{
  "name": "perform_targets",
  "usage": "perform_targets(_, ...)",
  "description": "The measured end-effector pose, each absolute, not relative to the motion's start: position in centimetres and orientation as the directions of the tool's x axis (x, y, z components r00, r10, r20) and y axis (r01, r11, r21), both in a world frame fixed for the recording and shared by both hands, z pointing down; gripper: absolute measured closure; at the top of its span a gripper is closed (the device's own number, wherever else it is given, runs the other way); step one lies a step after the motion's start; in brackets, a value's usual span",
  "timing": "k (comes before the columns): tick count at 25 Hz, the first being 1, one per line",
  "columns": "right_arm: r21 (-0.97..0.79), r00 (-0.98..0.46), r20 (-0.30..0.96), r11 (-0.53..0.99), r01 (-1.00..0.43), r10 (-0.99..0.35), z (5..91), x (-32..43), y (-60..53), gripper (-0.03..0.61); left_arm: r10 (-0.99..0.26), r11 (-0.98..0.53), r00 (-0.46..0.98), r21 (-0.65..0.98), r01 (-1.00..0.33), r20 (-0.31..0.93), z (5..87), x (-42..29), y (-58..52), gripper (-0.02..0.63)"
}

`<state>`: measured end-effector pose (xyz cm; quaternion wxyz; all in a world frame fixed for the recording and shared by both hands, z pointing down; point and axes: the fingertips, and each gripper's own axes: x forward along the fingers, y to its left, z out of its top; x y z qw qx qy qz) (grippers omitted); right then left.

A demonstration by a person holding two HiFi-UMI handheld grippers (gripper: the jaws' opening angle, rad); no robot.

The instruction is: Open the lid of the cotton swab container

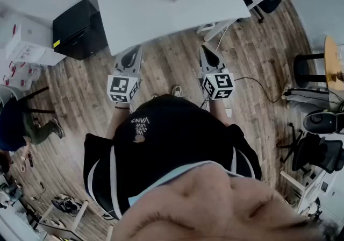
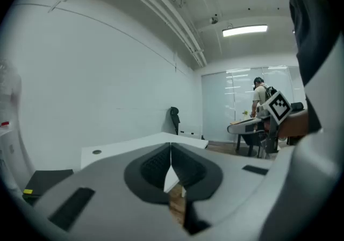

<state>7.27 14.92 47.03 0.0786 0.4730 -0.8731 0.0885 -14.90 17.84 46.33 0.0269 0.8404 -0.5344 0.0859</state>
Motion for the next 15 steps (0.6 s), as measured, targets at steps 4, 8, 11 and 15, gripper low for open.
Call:
perform_targets(4,-0.087,-0.544,0.219,0.539,-0.838,-0.810,47.1,7.6,14.5,0.566,-0.894,-0.424,0.411,-0.042,-0.905,0.180,46.4,-14.5,17.5,0.595)
perform_targets(8,-0.098,-0.548,0.218,0.541,-0.835,-0.807,47.4,8.3,13.7,0.566,-0.895,-0.420,0.405,-0.048,-0.906,0.186,46.8,-13.7,17.0,0.595)
perform_targets(11,-0.109,-0.561,0.203,0.551,-0.827,-0.802,47.4,8.5,13.3,0.566,-0.897,-0.414,0.399,-0.044,-0.909,0.188,47.0,-13.4,16.7,0.595)
perform_targets(15,-0.134,-0.599,0.151,0.584,-0.801,-0.786,46.7,8.5,12.6,0.565,-0.904,-0.399,0.386,-0.038,-0.916,0.184,47.1,-13.0,15.9,0.595)
